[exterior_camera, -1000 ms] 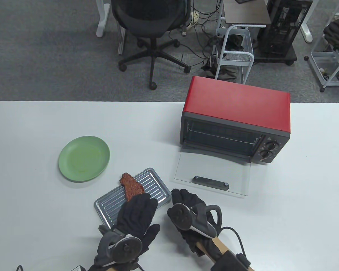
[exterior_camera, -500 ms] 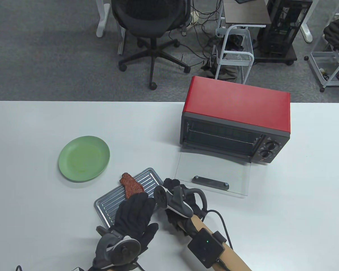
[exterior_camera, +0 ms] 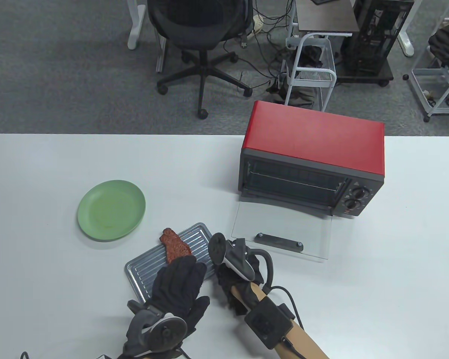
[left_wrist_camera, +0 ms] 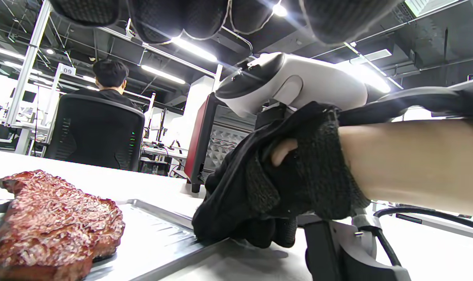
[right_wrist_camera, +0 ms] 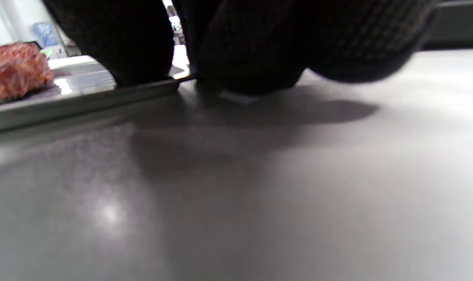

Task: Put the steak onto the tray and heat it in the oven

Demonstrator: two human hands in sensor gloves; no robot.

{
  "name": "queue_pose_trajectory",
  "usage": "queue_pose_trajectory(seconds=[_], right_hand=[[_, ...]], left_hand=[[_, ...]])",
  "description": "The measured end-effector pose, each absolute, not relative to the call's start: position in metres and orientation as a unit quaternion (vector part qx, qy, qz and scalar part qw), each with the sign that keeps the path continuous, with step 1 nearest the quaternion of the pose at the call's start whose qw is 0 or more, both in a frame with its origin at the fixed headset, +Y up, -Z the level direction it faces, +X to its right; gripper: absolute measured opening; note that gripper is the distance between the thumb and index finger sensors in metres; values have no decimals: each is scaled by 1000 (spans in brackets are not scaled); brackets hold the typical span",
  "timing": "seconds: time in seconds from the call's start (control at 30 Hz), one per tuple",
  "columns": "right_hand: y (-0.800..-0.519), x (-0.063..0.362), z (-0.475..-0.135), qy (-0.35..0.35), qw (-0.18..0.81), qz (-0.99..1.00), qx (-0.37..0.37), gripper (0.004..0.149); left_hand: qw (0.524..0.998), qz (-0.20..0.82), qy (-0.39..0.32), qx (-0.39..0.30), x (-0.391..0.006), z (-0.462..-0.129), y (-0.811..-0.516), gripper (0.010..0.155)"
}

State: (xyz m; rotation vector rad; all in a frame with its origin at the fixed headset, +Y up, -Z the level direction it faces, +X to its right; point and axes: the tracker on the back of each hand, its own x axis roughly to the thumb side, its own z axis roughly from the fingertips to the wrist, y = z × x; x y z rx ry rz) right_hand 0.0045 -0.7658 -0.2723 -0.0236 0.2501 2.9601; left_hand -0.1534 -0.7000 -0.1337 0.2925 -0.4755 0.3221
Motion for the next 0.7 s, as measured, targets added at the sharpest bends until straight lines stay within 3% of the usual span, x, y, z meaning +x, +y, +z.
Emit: queue_pose_trajectory(seconds=[0.17, 0.2, 0.47, 0.7], right_hand=[[-766, 2, -272, 84, 75, 994, -8, 42], [-766, 2, -273, 90, 80, 993, -12, 50], [-767, 10, -271, 127, 121, 984, 1, 48], [-760, 17, -266, 118, 179, 977, -6, 47]], left_hand=[[949, 157, -233, 145, -153, -133, -700, 76], [949, 157, -232, 146, -153, -133, -699, 76], [948, 158, -231, 149, -153, -132, -699, 76], [948, 158, -232, 149, -153, -132, -699, 77]])
